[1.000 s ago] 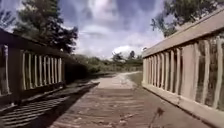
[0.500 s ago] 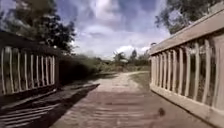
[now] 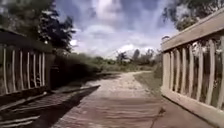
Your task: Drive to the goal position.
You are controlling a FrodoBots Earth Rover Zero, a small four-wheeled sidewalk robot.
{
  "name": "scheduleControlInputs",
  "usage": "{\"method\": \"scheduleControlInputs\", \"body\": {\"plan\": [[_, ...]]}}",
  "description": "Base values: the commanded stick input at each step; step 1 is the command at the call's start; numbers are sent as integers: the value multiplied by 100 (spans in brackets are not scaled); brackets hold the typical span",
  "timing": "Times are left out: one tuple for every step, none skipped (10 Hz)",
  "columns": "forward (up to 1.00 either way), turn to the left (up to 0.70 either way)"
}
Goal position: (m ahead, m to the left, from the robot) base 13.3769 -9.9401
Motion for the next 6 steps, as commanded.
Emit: {"method": "scheduleControlInputs", "body": {"plan": [[100, 0], [100, 0], [100, 0], [100, 0], [100, 0], [100, 0]]}}
